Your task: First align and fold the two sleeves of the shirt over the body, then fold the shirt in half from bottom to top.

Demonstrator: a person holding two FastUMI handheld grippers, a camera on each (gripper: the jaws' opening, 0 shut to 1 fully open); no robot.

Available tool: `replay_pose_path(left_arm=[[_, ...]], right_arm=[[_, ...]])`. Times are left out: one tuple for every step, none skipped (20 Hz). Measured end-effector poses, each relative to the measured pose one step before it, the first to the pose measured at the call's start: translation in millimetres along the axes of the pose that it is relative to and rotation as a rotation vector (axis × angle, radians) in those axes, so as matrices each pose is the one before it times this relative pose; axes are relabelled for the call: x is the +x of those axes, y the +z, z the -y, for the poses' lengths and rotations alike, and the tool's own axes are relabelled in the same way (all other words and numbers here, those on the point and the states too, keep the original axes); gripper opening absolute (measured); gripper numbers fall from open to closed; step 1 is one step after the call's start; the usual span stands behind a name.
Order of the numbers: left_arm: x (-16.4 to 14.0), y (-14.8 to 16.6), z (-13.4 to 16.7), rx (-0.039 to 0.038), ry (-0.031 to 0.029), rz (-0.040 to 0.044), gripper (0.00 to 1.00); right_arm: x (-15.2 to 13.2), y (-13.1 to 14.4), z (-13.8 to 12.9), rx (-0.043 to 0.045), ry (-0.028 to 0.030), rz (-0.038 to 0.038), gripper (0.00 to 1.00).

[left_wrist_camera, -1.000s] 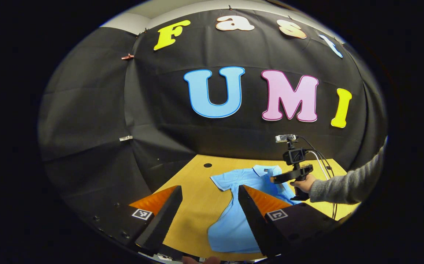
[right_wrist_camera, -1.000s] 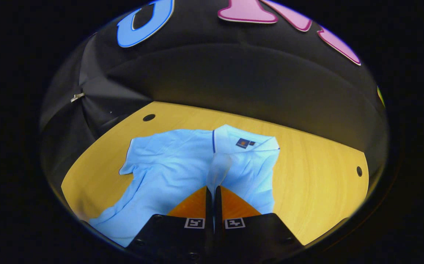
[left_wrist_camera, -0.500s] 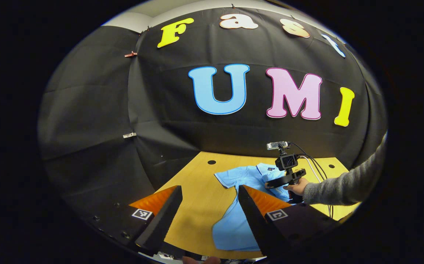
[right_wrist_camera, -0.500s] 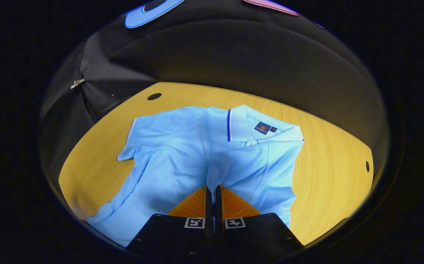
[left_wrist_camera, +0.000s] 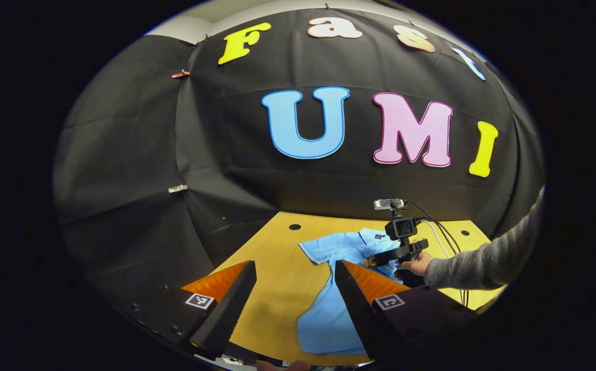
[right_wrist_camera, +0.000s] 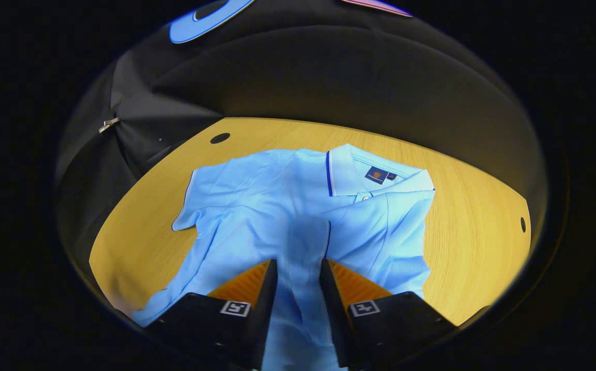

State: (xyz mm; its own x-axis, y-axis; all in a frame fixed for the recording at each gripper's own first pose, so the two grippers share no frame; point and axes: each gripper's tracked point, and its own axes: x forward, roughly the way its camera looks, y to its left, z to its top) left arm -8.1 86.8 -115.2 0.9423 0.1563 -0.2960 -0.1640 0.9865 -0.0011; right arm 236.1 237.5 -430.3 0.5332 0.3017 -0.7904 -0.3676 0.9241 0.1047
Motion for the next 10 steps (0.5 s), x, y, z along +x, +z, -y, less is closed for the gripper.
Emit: replay_pose_path(left_arm=[[1.23, -2.08, 0.17, 0.00567, -0.00151, -0.00435, 0.97], [1.60, 1.02, -1.04, 0.00489, -0.00185, -0.00182, 0.97], [1.79, 0.29, -0.21, 0.00450, -0.00164, 0.00012, 0.98], [2.27, 0.99, 0.28, 0.00322, -0.00207, 0.00030, 0.97], [2.53, 0.46, -0.19, 0.00288, -0.00260, 0.00121, 0.97], [3.91, 0.55, 0.57, 0.00319, -0.00454, 0.00105, 0.97], [4.27, 1.27, 1.83, 0.00541, -0.00561, 0.00156, 0.97], [5.54, 1.27, 1.35, 0.00638, -0.00475, 0.00122, 0.97], [7.51, -0.82, 1.40, 0.00504, -0.00779, 0.00297, 0.97], [8.59, 0.72, 2.85, 0.00310, -0.00801, 0.00203, 0.98]], right_arm=[[-1.78, 1.00, -1.66, -0.00187, -0.00059, 0.00969, 0.66], [-1.23, 1.28, -1.17, -0.00059, 0.00385, 0.01268, 0.65], [-2.56, 3.07, -1.69, 0.00166, 0.00552, 0.01541, 0.75], [-4.82, 3.82, -1.72, 0.00263, 0.00420, 0.01998, 0.77], [-4.73, 5.69, -0.96, 0.00119, 0.00472, 0.02081, 0.82], [-5.52, 6.91, 0.57, 0.00304, 0.00308, 0.02741, 0.84], [-7.13, 8.64, -0.03, 0.00348, 0.00317, 0.03293, 0.88], [-9.14, 10.28, 2.06, 0.00287, -0.00247, 0.03256, 0.89], [-10.38, 10.38, 2.40, 0.00264, -0.00130, 0.03419, 0.91], [-10.37, 12.00, 3.60, 0.00234, -0.00567, 0.03918, 0.92]])
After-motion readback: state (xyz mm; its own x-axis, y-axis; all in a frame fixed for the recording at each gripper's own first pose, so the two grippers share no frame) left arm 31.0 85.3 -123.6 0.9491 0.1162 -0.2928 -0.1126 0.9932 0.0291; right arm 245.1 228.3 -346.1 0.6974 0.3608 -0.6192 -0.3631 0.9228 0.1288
